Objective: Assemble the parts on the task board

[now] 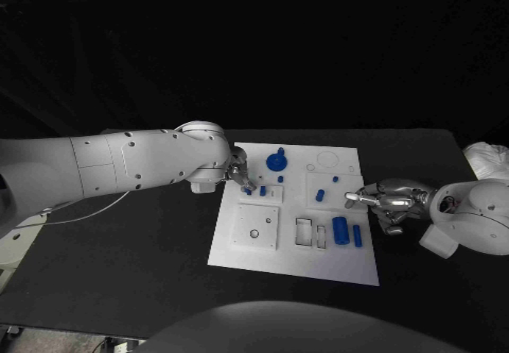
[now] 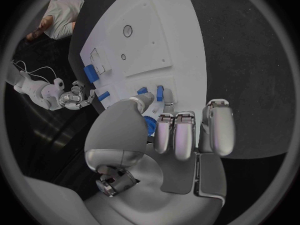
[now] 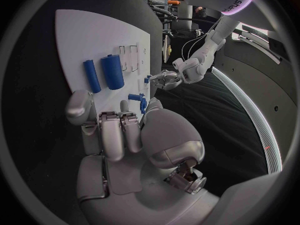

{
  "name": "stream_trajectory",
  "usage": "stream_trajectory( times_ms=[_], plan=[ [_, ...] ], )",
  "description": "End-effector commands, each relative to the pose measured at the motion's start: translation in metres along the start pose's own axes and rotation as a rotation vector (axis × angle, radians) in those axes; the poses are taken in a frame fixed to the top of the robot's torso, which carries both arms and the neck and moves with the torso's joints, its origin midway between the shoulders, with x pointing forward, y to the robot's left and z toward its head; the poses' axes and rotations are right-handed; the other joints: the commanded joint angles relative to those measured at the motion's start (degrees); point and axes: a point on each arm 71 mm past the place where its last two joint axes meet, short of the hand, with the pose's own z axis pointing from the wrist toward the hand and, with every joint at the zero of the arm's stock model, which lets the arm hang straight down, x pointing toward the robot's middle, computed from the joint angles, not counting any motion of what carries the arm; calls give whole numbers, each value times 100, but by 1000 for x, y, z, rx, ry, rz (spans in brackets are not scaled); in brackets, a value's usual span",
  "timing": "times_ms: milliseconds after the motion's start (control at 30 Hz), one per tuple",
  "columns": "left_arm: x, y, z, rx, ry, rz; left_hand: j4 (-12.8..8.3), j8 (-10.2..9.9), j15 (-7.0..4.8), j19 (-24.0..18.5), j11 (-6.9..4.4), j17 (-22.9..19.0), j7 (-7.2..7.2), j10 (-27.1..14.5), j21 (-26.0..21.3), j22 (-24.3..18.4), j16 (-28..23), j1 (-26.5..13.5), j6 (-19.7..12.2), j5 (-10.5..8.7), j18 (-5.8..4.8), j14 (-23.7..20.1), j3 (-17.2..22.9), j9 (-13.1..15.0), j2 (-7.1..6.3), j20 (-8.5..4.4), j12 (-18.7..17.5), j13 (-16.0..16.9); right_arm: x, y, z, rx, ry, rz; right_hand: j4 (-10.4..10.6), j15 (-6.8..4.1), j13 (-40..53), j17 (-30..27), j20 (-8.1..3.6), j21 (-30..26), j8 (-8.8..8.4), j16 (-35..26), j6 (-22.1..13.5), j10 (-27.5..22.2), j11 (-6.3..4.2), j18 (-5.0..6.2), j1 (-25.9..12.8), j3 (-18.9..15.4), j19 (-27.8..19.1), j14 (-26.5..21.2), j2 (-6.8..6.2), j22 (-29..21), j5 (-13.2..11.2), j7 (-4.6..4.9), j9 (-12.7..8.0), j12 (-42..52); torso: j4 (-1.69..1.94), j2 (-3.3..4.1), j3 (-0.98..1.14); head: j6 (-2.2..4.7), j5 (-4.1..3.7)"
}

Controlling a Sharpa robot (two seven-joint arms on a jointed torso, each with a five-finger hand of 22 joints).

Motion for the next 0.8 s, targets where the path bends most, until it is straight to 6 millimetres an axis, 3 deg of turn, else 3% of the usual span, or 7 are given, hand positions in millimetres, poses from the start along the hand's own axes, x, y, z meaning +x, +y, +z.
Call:
stream_trajectory(
  times_ms=[33, 600, 800],
  plan=[
    [0, -1, 0, 1, 12, 3, 2, -3, -8, 133, -1, 1510, -4, 606, -6, 1212, 14, -48, -50, -36, -2, 602, 35, -8, 8, 12, 14, 1509, 2, 0, 0, 0, 20, -5, 31, -11, 167, 851, -6, -37, -20, -39, 32, 12, -44, 60, -5, 9, -48, 0, 43, 669, -17, 8, -7, -22, -5, 1, -1, -1, -4],
    [1, 0, -1, 0, 15, 4, -13, -4, -6, 133, 0, 1510, -10, 606, -7, 1212, 14, -47, -54, -42, -2, 602, 74, -13, 7, 15, 14, 1509, 2, -1, 0, 2, 21, -4, 30, -10, 164, 849, -5, -41, -16, -41, 46, 8, -42, 60, -13, 12, -50, -2, 41, 668, -21, 10, -7, -24, 2, 1, -1, -1, -8],
    [1, 0, -1, 0, 19, 7, -50, 17, -20, 132, -19, 1510, -34, 606, -9, 1211, 14, 178, -53, -13, 0, 602, 400, -20, -138, 7, 14, 1509, 2, -1, 1, 3, 22, -4, 30, -10, 164, 849, -5, -41, -16, -41, 46, 8, -42, 60, -13, 12, -50, -2, 41, 668, -21, 10, -7, -24, 3, 2, 0, -1, -7]
  ],
)
